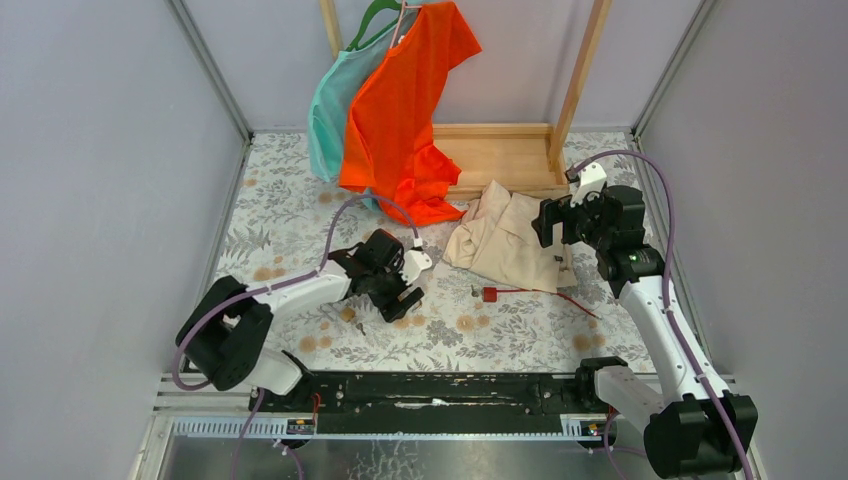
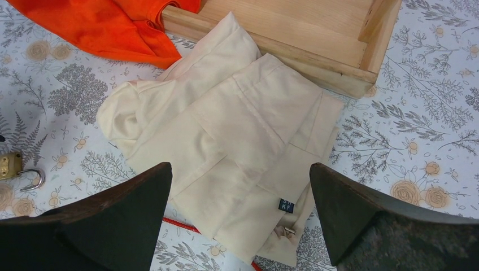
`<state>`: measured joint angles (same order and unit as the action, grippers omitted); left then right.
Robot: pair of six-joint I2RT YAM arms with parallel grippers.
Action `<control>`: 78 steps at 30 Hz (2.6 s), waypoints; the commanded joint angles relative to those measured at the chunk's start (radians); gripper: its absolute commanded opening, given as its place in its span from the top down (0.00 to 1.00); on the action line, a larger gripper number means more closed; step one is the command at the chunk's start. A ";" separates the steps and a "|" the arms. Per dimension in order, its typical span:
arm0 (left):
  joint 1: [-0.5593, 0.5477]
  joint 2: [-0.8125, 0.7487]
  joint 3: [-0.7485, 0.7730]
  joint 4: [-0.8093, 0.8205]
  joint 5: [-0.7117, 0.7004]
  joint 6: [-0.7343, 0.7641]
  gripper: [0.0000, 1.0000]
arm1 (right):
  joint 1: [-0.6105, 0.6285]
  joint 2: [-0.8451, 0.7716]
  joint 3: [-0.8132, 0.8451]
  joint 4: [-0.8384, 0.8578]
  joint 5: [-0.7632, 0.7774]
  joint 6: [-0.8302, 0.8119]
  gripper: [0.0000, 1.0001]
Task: Lock with the key
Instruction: Pick up the lock from the center of the board, then lock the lock.
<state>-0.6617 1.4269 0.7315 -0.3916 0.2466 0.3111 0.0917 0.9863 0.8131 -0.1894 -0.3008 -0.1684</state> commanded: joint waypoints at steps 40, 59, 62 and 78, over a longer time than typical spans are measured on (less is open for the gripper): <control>-0.026 -0.152 0.439 -0.205 0.138 0.234 0.98 | 0.256 0.238 0.156 0.070 -0.611 0.050 0.00; -0.041 -0.202 0.406 -0.060 0.041 0.152 1.00 | 0.398 0.355 0.084 0.469 -0.656 0.472 0.33; -0.043 -0.196 0.400 -0.057 0.041 0.148 1.00 | 0.408 0.377 0.095 0.469 -0.650 0.471 0.41; -0.046 -0.197 0.370 -0.033 0.030 0.151 1.00 | 0.427 0.429 0.139 0.463 -0.658 0.473 0.58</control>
<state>-0.7002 1.2392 1.1088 -0.5087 0.2909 0.4652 0.5060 1.4101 0.8970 0.2298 -0.9363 0.2935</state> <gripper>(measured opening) 0.468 0.420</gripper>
